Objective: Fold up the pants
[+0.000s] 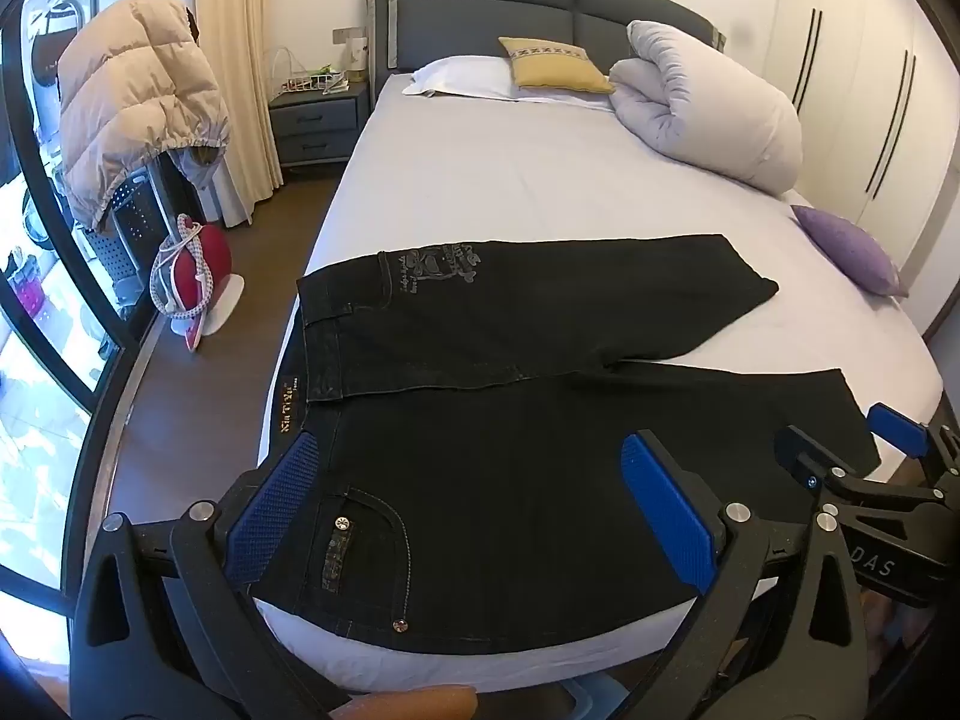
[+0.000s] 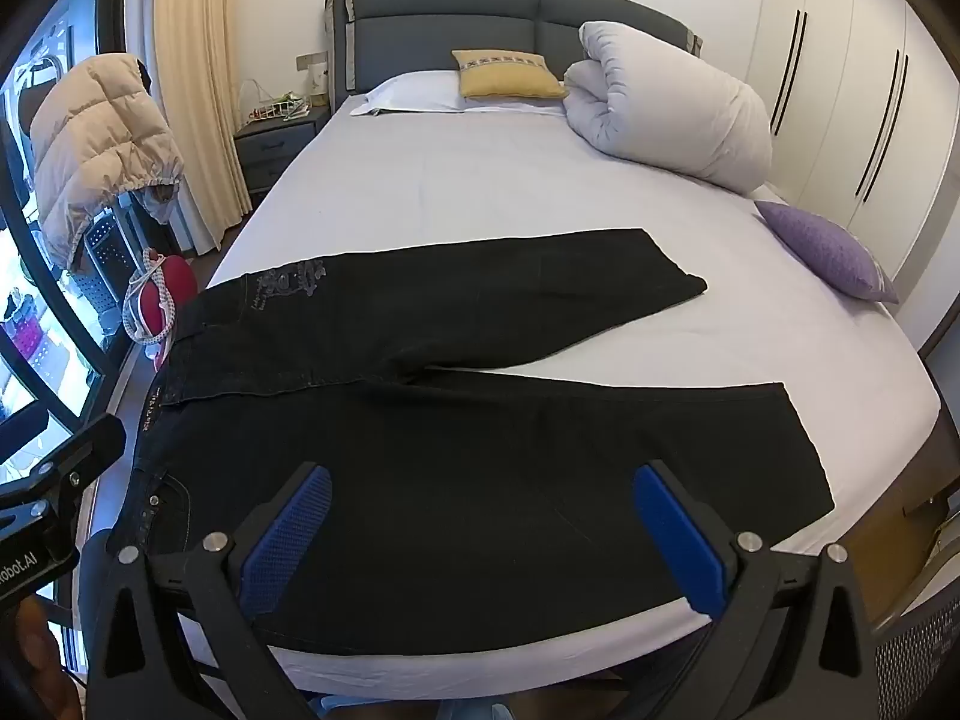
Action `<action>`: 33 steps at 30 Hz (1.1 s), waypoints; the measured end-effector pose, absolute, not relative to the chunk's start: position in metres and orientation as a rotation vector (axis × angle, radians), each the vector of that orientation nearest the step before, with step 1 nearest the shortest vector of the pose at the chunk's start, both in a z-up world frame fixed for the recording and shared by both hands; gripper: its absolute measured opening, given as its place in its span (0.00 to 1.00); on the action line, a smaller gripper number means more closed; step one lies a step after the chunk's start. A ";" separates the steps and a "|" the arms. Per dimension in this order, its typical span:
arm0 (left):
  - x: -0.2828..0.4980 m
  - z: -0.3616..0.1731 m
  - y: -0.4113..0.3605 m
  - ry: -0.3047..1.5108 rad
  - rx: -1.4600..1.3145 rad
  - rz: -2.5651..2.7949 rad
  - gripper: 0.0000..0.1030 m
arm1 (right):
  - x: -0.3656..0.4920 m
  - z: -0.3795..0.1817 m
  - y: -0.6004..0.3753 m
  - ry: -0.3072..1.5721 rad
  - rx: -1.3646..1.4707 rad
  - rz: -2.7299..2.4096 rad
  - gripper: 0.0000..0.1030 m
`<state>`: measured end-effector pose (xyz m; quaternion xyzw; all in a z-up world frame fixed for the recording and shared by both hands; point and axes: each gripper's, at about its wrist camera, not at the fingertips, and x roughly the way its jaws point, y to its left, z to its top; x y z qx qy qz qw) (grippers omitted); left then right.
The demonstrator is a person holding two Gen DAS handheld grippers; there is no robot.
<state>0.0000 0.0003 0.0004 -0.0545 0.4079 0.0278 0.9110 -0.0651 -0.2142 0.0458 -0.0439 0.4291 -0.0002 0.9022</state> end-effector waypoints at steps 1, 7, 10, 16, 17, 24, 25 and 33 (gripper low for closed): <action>-0.001 0.001 0.000 0.836 -0.110 0.064 1.00 | -0.065 0.046 -0.214 0.888 -0.098 -0.005 1.00; 0.000 0.000 0.000 0.841 -0.108 0.065 1.00 | -0.065 0.046 -0.213 0.885 -0.098 -0.006 1.00; -0.001 0.001 -0.001 0.842 -0.106 0.064 1.00 | -0.064 0.046 -0.215 0.886 -0.095 -0.002 1.00; 0.000 -0.001 -0.004 0.841 -0.103 0.066 1.00 | -0.064 0.047 -0.214 0.887 -0.096 -0.003 1.00; 0.000 -0.001 -0.004 0.840 -0.101 0.066 1.00 | -0.064 0.047 -0.214 0.888 -0.094 -0.003 1.00; -0.001 -0.003 -0.003 0.838 -0.092 0.079 1.00 | -0.065 0.042 -0.210 0.887 -0.096 -0.006 1.00; -0.001 -0.004 -0.003 0.837 -0.091 0.081 1.00 | -0.065 0.043 -0.210 0.887 -0.095 -0.005 1.00; -0.003 -0.003 -0.006 0.833 -0.078 0.092 1.00 | -0.065 0.042 -0.212 0.890 -0.095 -0.006 1.00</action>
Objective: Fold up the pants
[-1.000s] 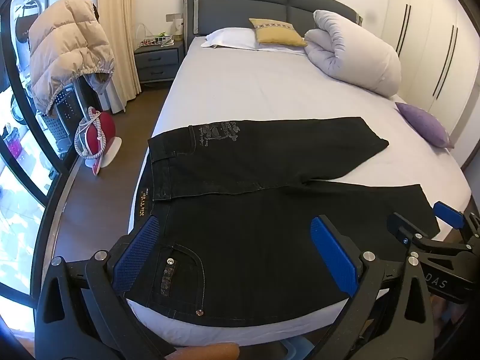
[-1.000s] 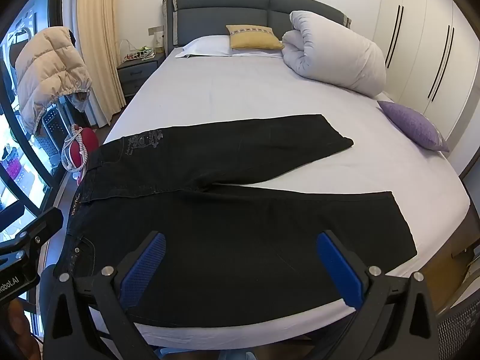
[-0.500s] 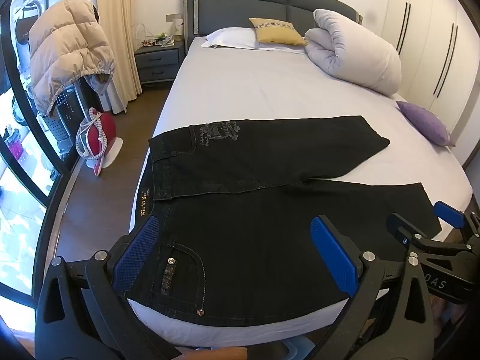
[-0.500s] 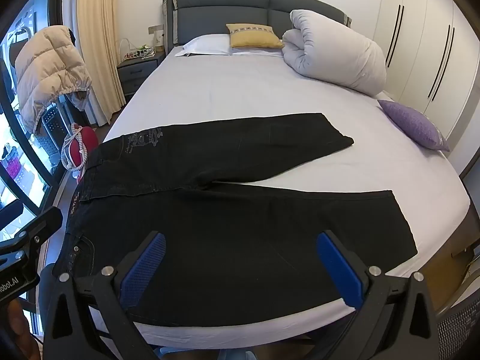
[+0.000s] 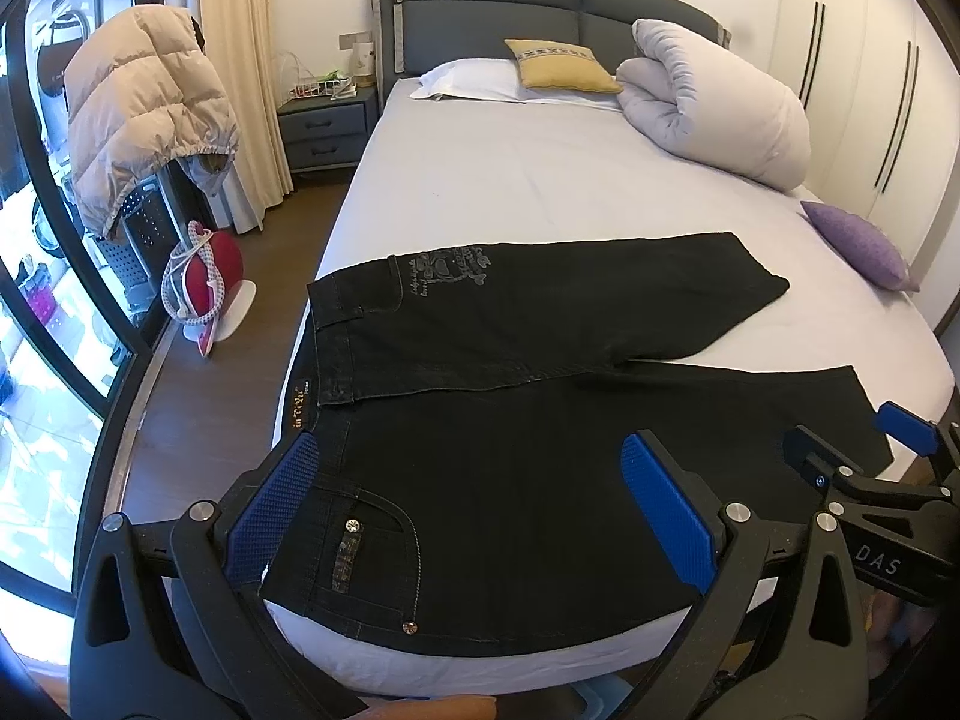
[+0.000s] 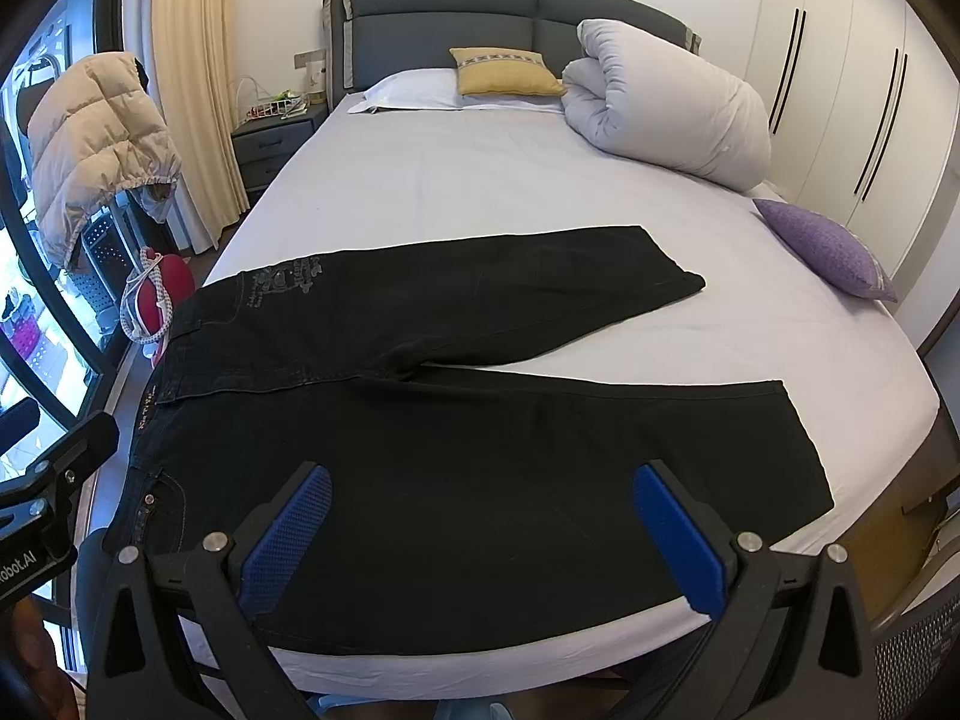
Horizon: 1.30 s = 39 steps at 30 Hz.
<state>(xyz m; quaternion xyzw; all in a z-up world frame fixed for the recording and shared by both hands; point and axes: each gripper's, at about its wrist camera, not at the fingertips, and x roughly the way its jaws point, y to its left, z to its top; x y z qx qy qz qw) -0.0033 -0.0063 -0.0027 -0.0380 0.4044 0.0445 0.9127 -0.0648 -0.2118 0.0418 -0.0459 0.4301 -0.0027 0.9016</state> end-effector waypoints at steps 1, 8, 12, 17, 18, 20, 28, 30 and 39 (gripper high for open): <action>-0.004 -0.002 -0.006 0.833 -0.079 0.091 1.00 | -0.065 0.041 -0.211 0.890 -0.095 -0.005 1.00; -0.002 -0.003 -0.007 0.834 -0.078 0.093 1.00 | -0.066 0.041 -0.211 0.890 -0.095 -0.006 1.00; -0.003 -0.003 -0.007 0.833 -0.079 0.094 1.00 | -0.066 0.041 -0.212 0.890 -0.095 -0.006 1.00; -0.003 -0.003 -0.007 0.833 -0.078 0.093 1.00 | -0.066 0.041 -0.212 0.890 -0.095 -0.006 1.00; -0.003 -0.003 -0.007 0.834 -0.079 0.093 1.00 | -0.066 0.040 -0.211 0.890 -0.095 -0.006 1.00; -0.003 -0.003 -0.007 0.834 -0.080 0.093 1.00 | -0.066 0.041 -0.212 0.890 -0.095 -0.006 1.00; -0.004 -0.003 -0.007 0.836 -0.078 0.096 1.00 | -0.066 0.041 -0.211 0.891 -0.096 -0.007 1.00; -0.004 -0.003 -0.007 0.836 -0.080 0.096 1.00 | -0.066 0.041 -0.211 0.891 -0.096 -0.006 1.00; -0.005 -0.004 -0.007 0.835 -0.078 0.098 1.00 | -0.066 0.041 -0.211 0.891 -0.096 -0.006 1.00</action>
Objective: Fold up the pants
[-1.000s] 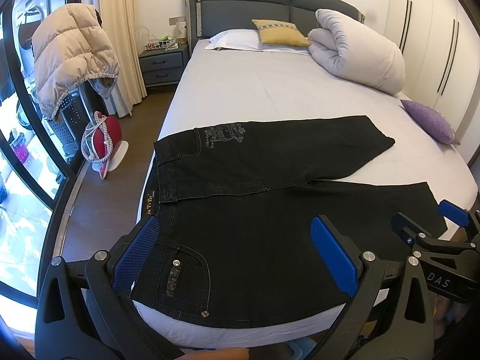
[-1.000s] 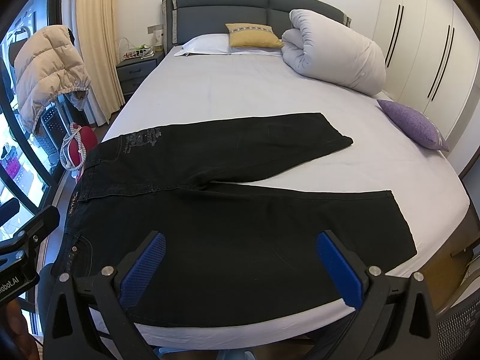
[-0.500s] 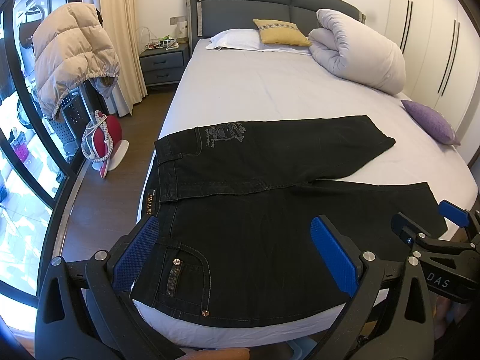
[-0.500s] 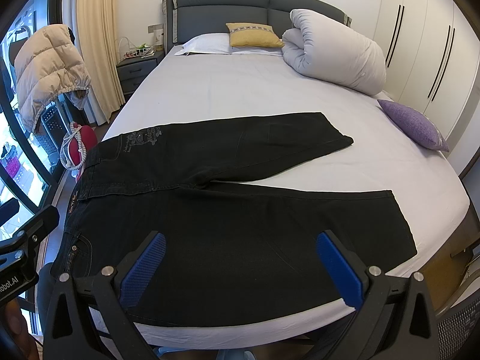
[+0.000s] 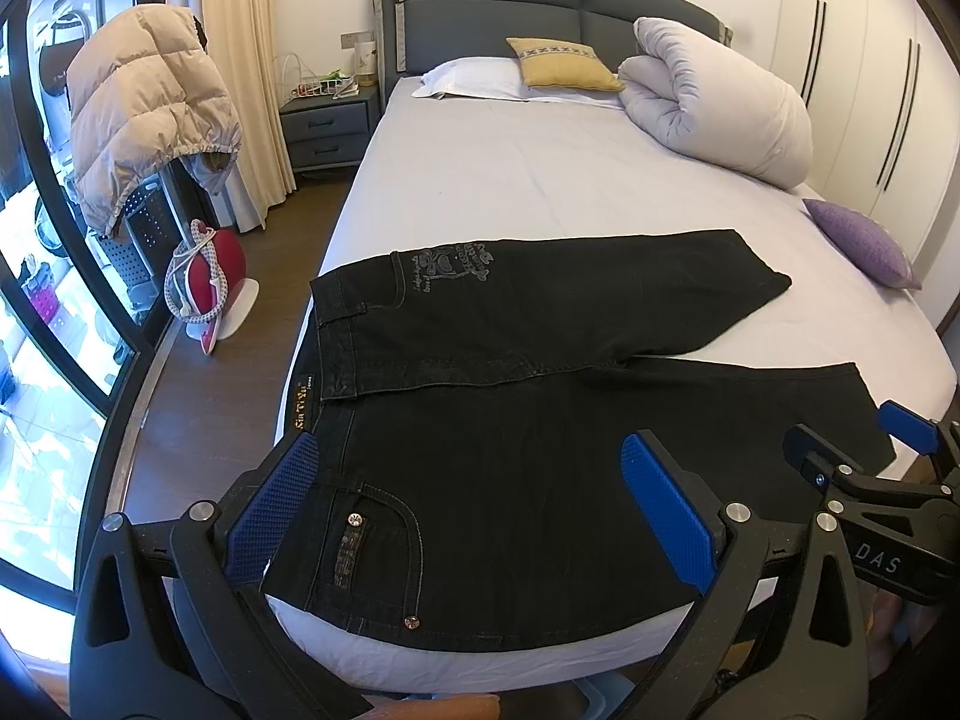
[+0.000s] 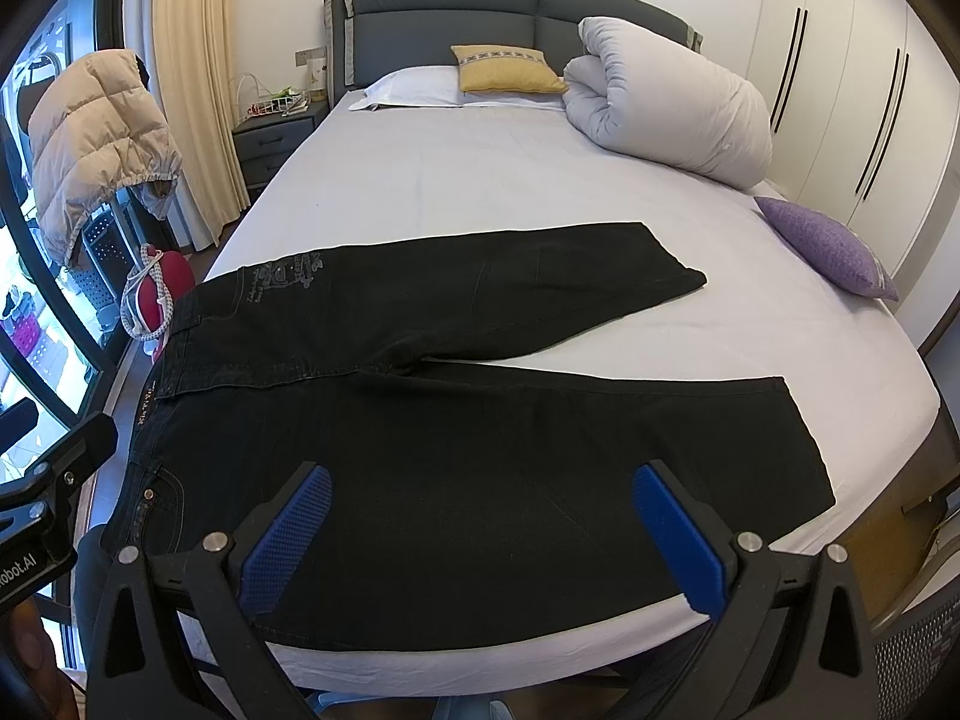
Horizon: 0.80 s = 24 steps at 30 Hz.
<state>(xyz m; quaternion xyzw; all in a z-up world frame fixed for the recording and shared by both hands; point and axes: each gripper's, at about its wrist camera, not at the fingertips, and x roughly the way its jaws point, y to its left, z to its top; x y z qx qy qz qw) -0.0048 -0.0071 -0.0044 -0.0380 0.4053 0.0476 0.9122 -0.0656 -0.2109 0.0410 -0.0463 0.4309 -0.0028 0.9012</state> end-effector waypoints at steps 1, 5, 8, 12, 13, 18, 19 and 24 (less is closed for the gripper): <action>-0.005 -0.004 -0.007 0.835 -0.077 0.099 1.00 | -0.065 0.041 -0.211 0.891 -0.096 -0.006 1.00; -0.005 -0.006 -0.007 0.834 -0.076 0.102 1.00 | -0.065 0.041 -0.214 0.891 -0.094 -0.006 1.00; -0.006 -0.005 -0.007 0.833 -0.074 0.103 1.00 | -0.065 0.041 -0.214 0.891 -0.094 -0.006 1.00; -0.010 -0.003 -0.009 0.829 -0.065 0.109 1.00 | -0.065 0.041 -0.214 0.890 -0.093 -0.005 1.00; -0.011 -0.003 -0.008 0.827 -0.065 0.109 1.00 | -0.065 0.042 -0.215 0.890 -0.093 -0.004 1.00; -0.015 0.001 -0.011 0.821 -0.061 0.114 1.00 | -0.069 0.043 -0.213 0.882 -0.090 -0.001 1.00; -0.016 0.002 -0.012 0.819 -0.057 0.117 1.00 | -0.069 0.044 -0.214 0.881 -0.089 -0.001 1.00; -0.023 0.007 -0.016 0.803 -0.031 0.142 1.00 | -0.074 0.047 -0.216 0.869 -0.081 0.006 1.00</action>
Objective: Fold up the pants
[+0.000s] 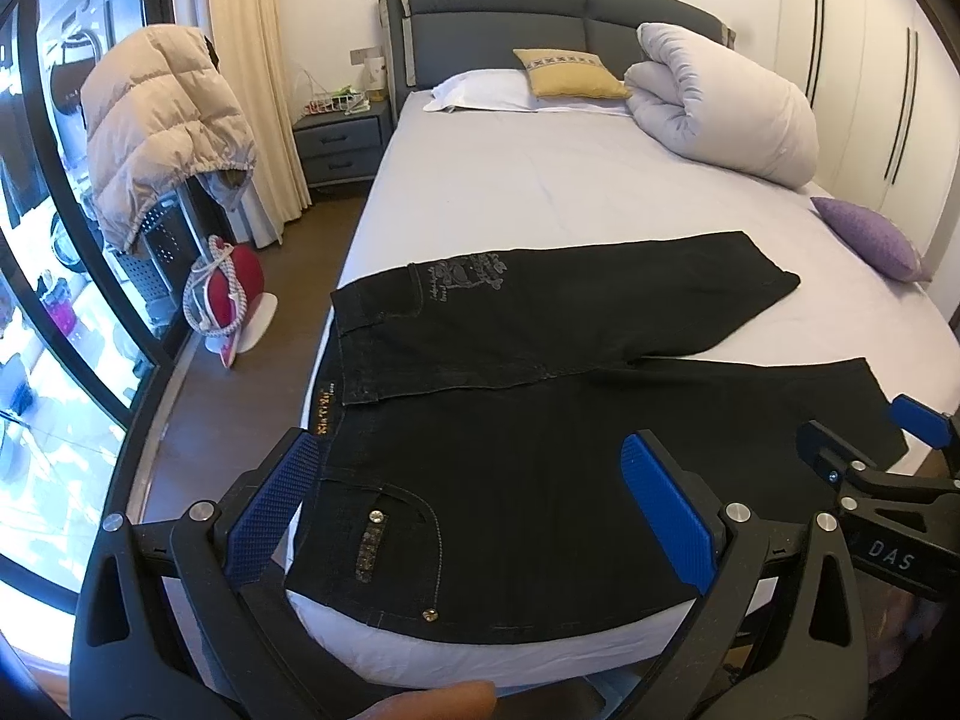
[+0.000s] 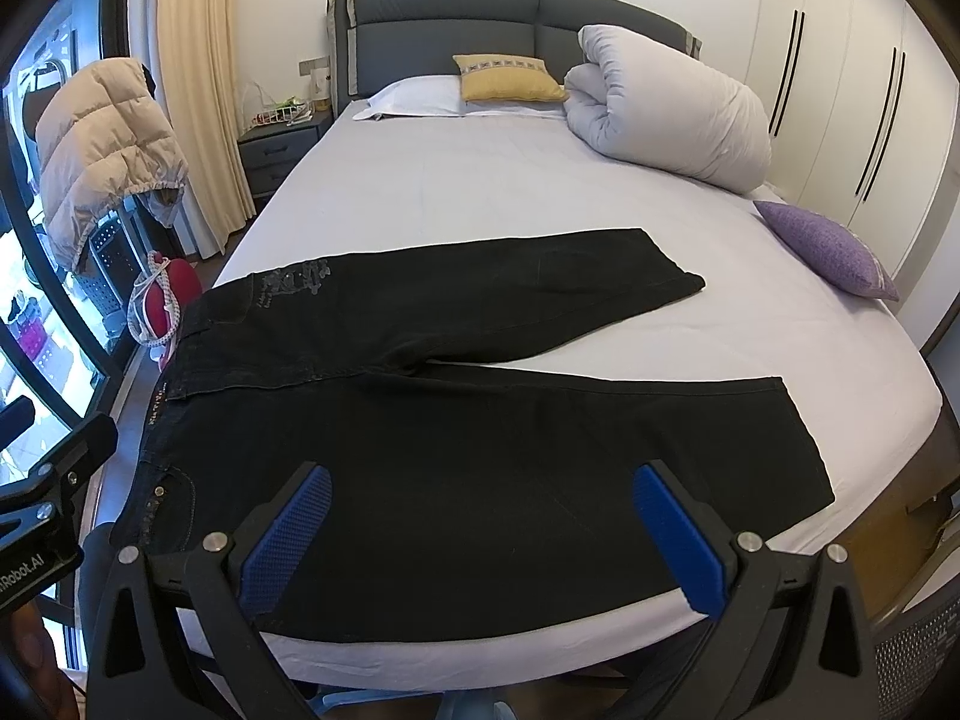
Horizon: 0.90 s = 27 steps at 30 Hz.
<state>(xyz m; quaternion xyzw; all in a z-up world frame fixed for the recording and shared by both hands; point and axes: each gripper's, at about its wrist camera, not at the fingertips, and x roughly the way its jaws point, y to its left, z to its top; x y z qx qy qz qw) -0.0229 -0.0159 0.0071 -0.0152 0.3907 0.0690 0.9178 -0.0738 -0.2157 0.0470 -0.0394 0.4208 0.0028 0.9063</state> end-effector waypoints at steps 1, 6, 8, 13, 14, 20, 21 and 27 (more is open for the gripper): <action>-0.025 0.009 -0.017 0.797 -0.029 0.147 1.00 | -0.075 0.048 -0.216 0.866 -0.078 0.008 1.00; -0.034 0.015 -0.015 0.738 0.019 0.142 1.00 | -0.075 0.047 -0.226 0.871 -0.036 0.048 1.00; -0.030 0.016 -0.010 0.727 0.033 0.136 1.00 | -0.072 0.046 -0.233 0.879 0.004 0.084 1.00; 0.004 0.010 0.012 0.720 0.018 0.064 1.00 | -0.053 0.047 -0.244 0.885 0.059 0.164 1.00; 0.014 0.006 0.015 0.734 0.031 0.057 1.00 | -0.048 0.048 -0.245 0.876 0.054 0.177 1.00; 0.061 -0.017 0.042 0.760 0.004 0.143 1.00 | 0.006 0.043 -0.235 0.884 -0.065 0.275 1.00; 0.075 -0.025 0.053 0.839 -0.020 0.179 1.00 | 0.019 0.036 -0.230 0.909 -0.107 0.287 1.00; 0.128 -0.052 0.099 0.845 -0.039 0.272 1.00 | 0.081 -0.015 -0.209 1.139 -0.254 0.364 0.78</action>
